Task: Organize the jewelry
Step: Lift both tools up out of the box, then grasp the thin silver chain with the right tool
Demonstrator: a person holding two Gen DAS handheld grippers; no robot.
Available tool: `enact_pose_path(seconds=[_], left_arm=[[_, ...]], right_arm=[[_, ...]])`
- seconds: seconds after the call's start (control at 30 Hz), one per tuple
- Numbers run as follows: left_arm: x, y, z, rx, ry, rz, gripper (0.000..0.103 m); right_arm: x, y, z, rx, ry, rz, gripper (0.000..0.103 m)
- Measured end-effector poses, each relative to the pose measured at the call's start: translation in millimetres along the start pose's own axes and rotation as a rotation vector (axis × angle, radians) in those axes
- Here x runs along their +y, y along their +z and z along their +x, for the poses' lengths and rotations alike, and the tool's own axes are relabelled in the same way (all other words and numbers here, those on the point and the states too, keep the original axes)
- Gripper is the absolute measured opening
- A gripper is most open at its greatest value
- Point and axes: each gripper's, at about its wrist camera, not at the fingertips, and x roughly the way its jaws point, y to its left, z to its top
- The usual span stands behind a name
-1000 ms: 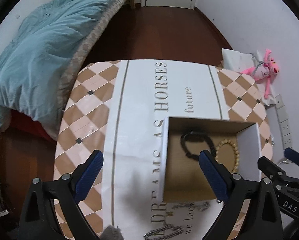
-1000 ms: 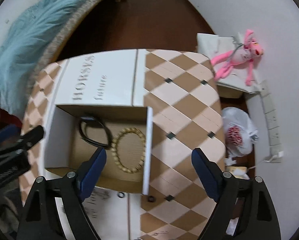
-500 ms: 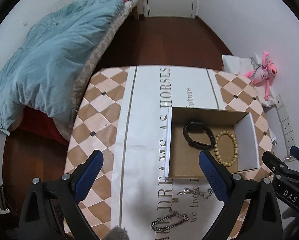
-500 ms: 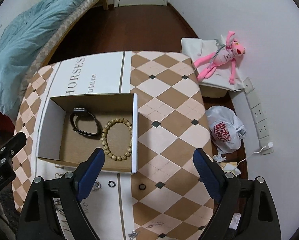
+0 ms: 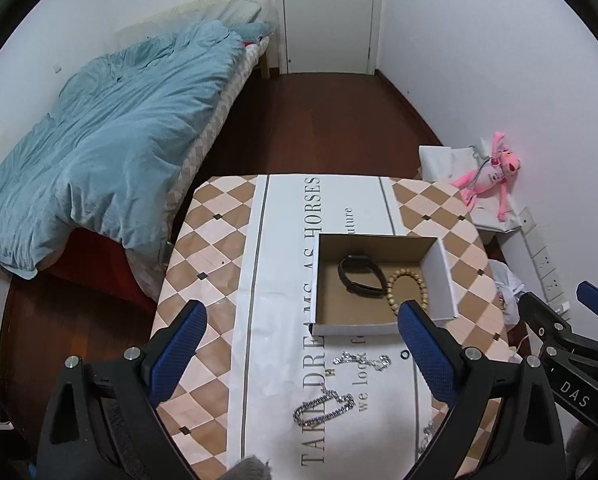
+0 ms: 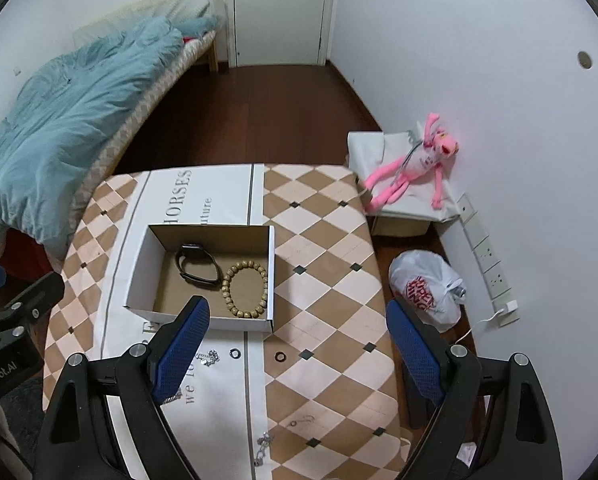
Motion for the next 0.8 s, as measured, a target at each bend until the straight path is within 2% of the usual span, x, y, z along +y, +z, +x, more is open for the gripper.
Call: enact_pose_path(seconds=[0.23, 0.37, 0.5, 0.8], left_arm=[[-1.9, -7.7, -22.9, -0.031, -0.019, 0.001, 0.097], [-0.7, -13.7, -23.7, -0.022, 0.003, -0.024, 0.097], [0.2, -34.9, -10.9, 0.003, 0.058, -0.022, 0.097], [2.5, -117.5, 52.8, 0.232, 0.115, 0.013, 0.097]], right_arm=[[-8.1, -10.9, -30.8, -0.042, 0.033, 0.027, 0.091], [-13.7, -20.7, -33.7, -0.032, 0.065, 0.056, 0.091], [-20.3, -50.9, -7.5, 0.070, 0.089, 0.088, 0.092], [-21.9, -159.7, 80.8, 0.357, 0.175, 0.186, 0.091]])
